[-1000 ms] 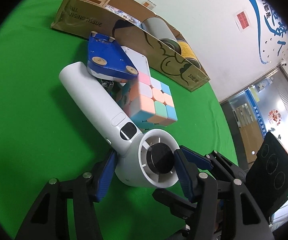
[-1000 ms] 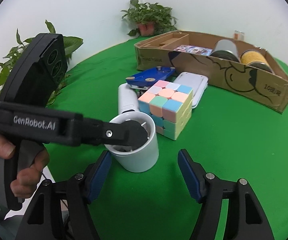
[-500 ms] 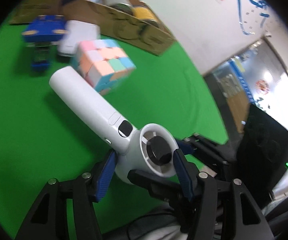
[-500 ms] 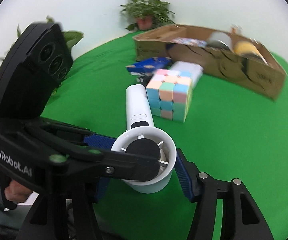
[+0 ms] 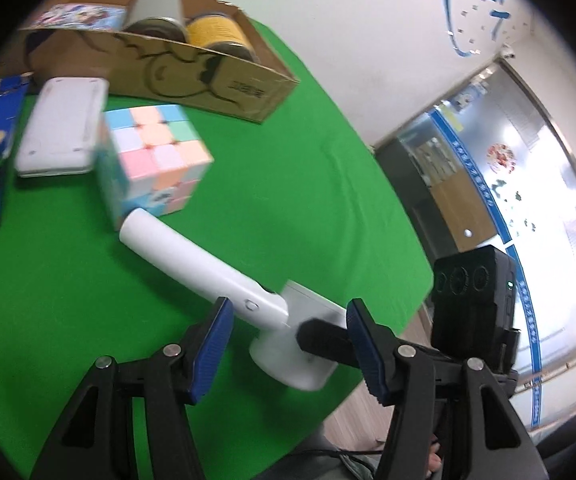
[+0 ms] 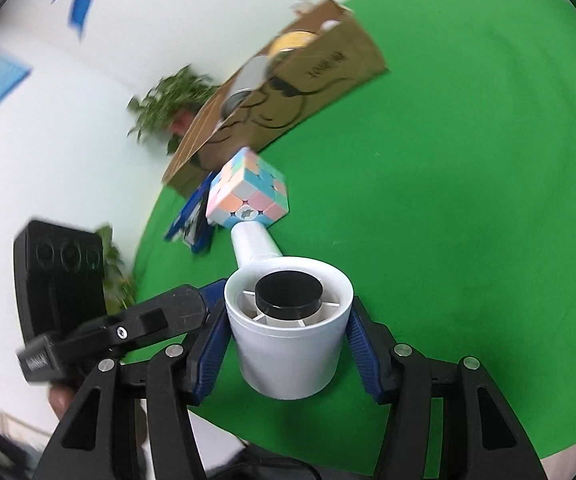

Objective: Organize rigid objects
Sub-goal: 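Lift the white fan off the table with the left tool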

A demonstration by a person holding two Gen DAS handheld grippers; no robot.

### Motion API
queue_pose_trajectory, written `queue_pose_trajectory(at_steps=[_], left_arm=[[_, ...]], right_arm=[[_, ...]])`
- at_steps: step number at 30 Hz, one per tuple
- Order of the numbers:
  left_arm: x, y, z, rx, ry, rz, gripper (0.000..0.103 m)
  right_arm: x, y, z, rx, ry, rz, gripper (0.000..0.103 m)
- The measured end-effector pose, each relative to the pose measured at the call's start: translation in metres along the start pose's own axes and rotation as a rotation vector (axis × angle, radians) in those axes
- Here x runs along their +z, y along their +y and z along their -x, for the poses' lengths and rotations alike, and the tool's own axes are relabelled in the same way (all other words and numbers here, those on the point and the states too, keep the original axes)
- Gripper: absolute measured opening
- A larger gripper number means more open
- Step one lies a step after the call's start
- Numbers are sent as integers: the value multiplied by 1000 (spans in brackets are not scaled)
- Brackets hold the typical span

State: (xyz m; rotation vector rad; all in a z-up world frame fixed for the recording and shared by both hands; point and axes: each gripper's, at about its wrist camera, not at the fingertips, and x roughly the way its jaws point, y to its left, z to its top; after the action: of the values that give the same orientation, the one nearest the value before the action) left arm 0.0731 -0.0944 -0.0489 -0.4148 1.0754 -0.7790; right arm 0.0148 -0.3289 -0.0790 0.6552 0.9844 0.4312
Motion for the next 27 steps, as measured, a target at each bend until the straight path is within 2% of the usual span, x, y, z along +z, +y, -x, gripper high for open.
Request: queue_pose_trajectory(at_steps=[4,5,7,9,12,14,17,19,20,22,23,26,27], left_arm=[[-5,23,13,31,-20,74,59],[-7,28,14,42,-21,92,59],[-11,35,14,51,-15,123,59],[-12,39,9,34,3,146,59],[-11,40,1,24,14,161,59],[-10,41,-5,11,23,167,59],[-10,45,-5,4,23,191,59],[-11,48,1,8,12,201,59],[-13,52,4,5,10,213,57],[-15,64,9,-50,13,277,57],[-15,69,11,-63,14,299,54],[-14,75,14,-23,24,300,37],[-13,76,15,-18,26,303,35]], right_arm=[[-1,6,-26,58,139,-21,58],[-1,12,-27,39,133,20,61],[-5,26,-17,-56,81,134,79],[-7,41,-5,-142,11,263,81],[-18,68,12,-253,-85,515,81],[-22,75,8,-269,-52,591,81],[-21,77,-8,-286,3,580,77],[-28,79,-17,-236,60,564,66],[-34,83,-21,-199,89,558,65],[-46,91,-26,-174,108,580,65],[-52,98,-31,-186,110,601,64],[-60,108,-40,-243,82,622,61],[-61,109,-40,-250,78,623,61]])
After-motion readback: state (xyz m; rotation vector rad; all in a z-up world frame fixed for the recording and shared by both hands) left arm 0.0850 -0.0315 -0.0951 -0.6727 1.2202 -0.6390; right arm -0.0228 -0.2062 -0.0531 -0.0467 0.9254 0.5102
